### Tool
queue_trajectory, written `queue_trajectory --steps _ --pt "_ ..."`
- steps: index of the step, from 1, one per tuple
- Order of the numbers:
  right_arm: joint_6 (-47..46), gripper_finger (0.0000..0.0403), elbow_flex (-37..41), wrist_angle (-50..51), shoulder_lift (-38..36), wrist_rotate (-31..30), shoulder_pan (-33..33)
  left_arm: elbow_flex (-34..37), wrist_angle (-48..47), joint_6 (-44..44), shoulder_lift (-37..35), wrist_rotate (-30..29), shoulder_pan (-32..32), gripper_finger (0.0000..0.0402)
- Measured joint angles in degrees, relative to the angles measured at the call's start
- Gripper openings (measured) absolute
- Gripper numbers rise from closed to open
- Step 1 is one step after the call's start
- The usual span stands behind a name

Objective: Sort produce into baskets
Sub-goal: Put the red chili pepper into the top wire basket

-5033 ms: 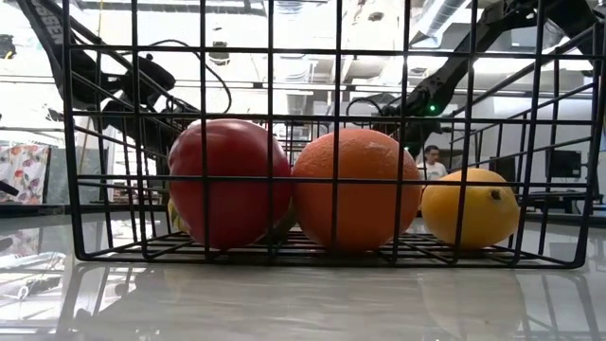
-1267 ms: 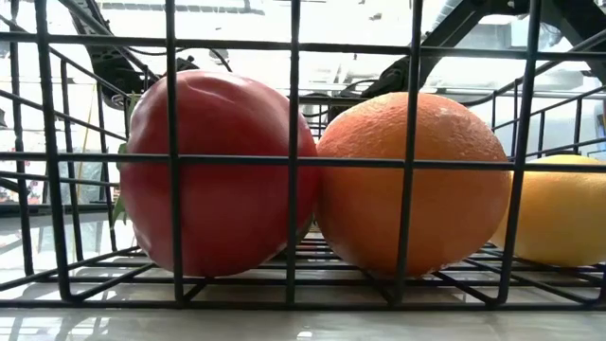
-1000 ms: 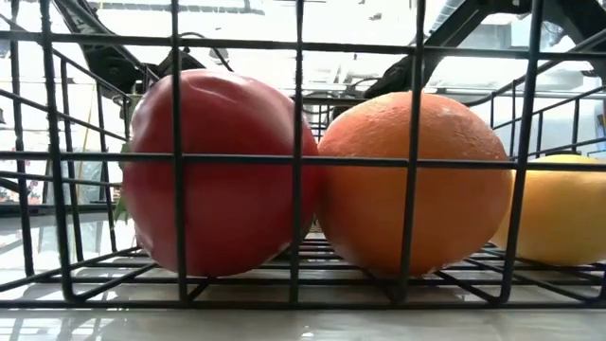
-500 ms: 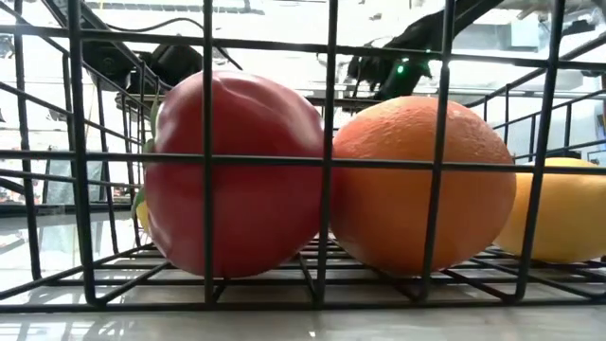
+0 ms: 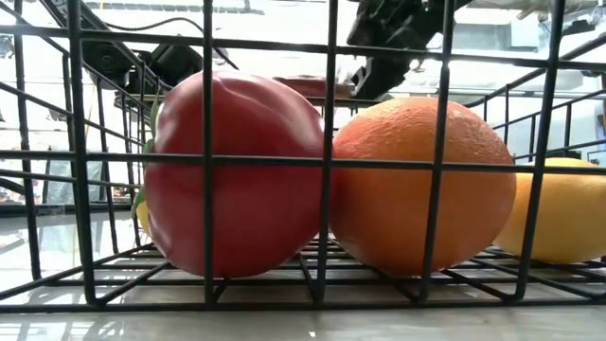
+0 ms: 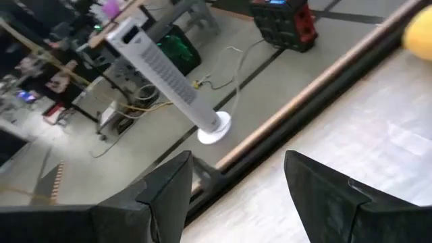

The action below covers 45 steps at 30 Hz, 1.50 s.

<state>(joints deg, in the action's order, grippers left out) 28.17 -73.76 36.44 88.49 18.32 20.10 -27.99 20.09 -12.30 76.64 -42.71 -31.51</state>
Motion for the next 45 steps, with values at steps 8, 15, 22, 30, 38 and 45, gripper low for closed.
queue_trajectory --steps 8,15,22,30,38,45 --pt "1.9 0.0087 0.0 -1.6 4.5 -2.2 -5.9 0.0 -1.8 1.6 -6.2 -1.5 0.0 0.0224" --pt "0.0 0.0215 -0.1 -2.5 6.0 -7.7 -4.8 0.0 -5.5 4.4 -9.2 6.7 -0.4 0.0224" --pt "-2.6 0.0264 0.2 -7.2 0.1 -5.1 2.6 0.0 -5.6 9.1 -7.2 31.3 -6.0 0.0224" --pt "-11.7 0.0264 13.0 -29.0 -2.1 3.2 16.7 0.0 -0.7 10.1 3.4 47.1 -11.2 0.0224" --pt "-14.3 0.0264 17.8 -39.6 -0.1 3.7 21.5 -0.5 12.9 14.2 12.3 36.6 -12.5 0.0224" --pt "-14.8 0.0264 17.9 -43.7 0.9 4.1 21.1 -10.6 11.6 10.4 21.5 37.4 -8.3 0.0224"
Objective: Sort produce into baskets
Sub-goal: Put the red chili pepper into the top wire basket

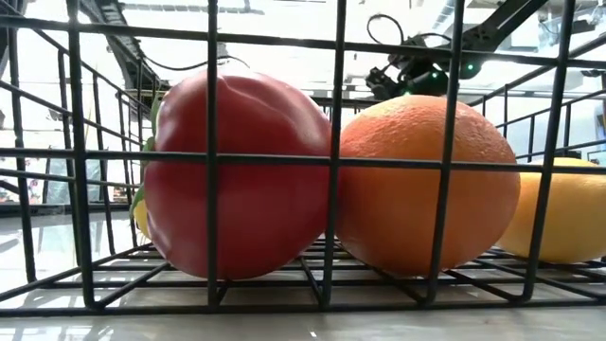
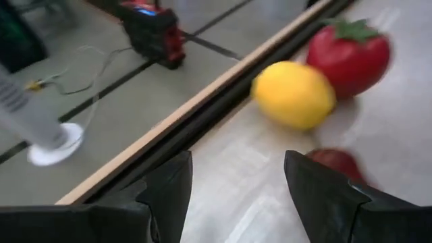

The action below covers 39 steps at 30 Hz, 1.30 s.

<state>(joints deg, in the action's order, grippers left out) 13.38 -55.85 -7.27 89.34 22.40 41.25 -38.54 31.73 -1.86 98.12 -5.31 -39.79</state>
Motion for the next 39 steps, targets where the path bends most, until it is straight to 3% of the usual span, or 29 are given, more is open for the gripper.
queue_trajectory --steps 6,14,30,39 --pt "0.6 0.0264 0.0 -1.4 0.0 0.5 -0.3 -11.6 -11.1 -1.6 6.2 1.5 1.2 0.0224" --pt "1.5 0.0264 0.0 -0.6 0.0 1.5 -0.6 -18.9 -15.3 -0.8 11.4 12.6 1.2 0.0224" --pt "1.7 0.0264 0.0 -0.5 0.0 1.8 -0.6 -19.2 -26.7 -4.4 11.7 8.3 1.1 0.0221" --pt "1.7 0.0264 0.0 -0.2 0.0 1.8 -0.6 -19.2 -28.8 -5.7 11.3 5.5 0.6 0.0144"
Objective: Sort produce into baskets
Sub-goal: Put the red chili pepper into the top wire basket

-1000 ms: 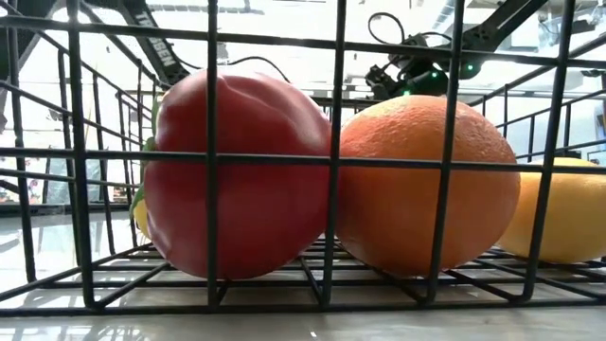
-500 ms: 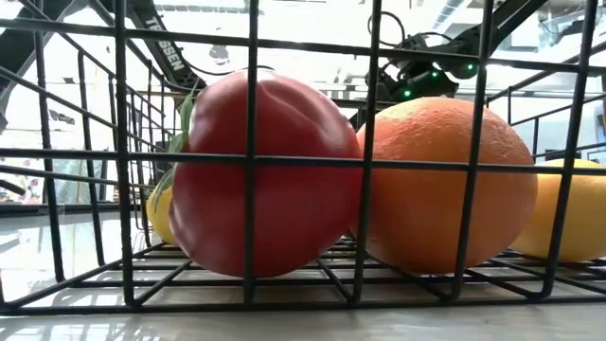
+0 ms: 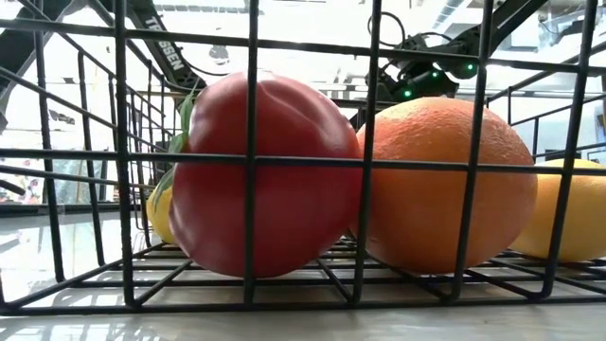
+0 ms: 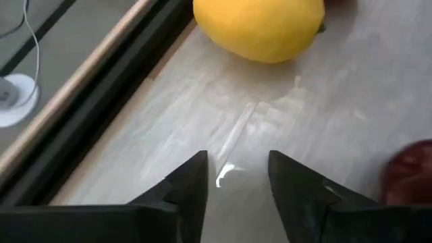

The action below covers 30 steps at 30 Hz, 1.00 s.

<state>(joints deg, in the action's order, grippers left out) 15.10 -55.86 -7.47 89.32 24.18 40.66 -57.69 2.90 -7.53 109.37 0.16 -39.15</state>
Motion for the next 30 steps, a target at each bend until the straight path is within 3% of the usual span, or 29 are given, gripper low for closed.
queue_trajectory --steps 4,11,21,30 --pt "0.3 0.0264 0.0 1.2 0.0 0.0 0.0 0.0 -0.9 -2.6 -2.2 3.5 -1.6 0.0122" --pt "1.3 0.0264 0.0 3.5 0.0 0.0 0.0 3.2 -0.2 -4.2 -7.3 12.2 -4.8 0.0119" --pt "1.6 0.0264 0.0 4.9 0.0 0.0 -0.7 24.0 19.6 -1.5 -21.6 9.8 -4.7 0.0119" --pt "1.9 0.0264 0.0 2.9 0.0 0.2 -2.4 36.9 20.4 1.2 -36.3 9.9 -3.7 0.0119"
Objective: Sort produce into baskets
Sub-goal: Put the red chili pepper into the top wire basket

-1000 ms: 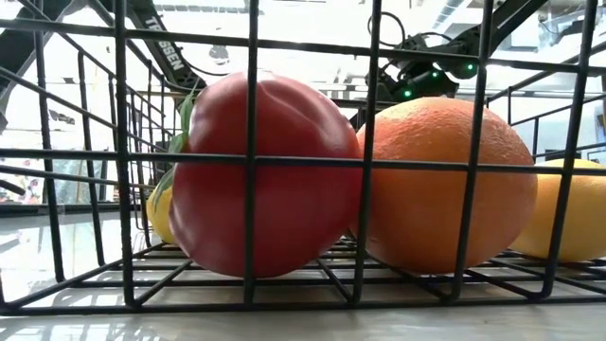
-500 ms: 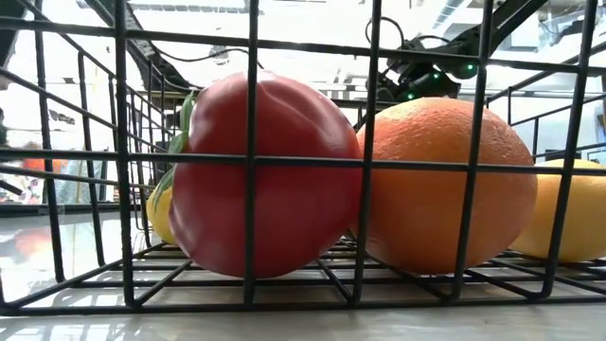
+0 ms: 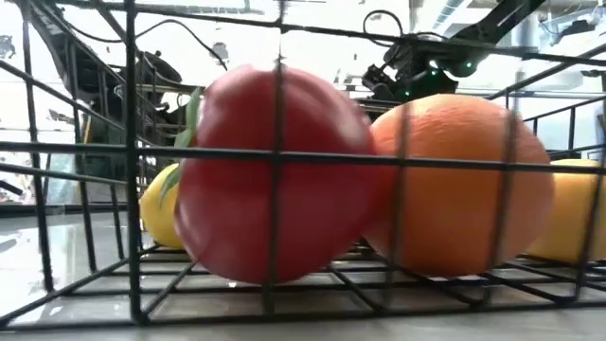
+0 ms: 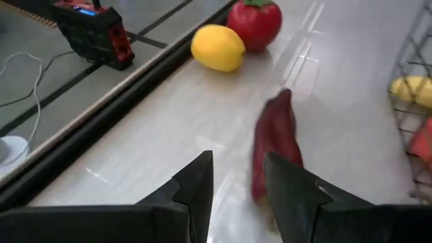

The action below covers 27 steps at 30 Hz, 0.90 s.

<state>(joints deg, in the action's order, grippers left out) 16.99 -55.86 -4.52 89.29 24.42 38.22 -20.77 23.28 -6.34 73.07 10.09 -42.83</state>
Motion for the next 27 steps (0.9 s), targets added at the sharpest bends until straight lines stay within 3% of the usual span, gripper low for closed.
queue_trajectory --steps 10,17,27 --pt "0.1 0.0264 0.0 -0.3 0.0 0.1 -0.3 3.3 -5.1 0.5 -2.7 -3.5 0.5 0.0119" --pt "0.2 0.0264 0.0 -0.3 0.0 0.1 -0.3 3.4 -6.4 -4.7 -2.7 -0.5 0.4 0.0134" --pt "0.1 0.0264 0.0 -0.4 0.0 0.1 -0.3 3.4 -6.4 -9.6 -2.7 0.1 0.5 0.0204"
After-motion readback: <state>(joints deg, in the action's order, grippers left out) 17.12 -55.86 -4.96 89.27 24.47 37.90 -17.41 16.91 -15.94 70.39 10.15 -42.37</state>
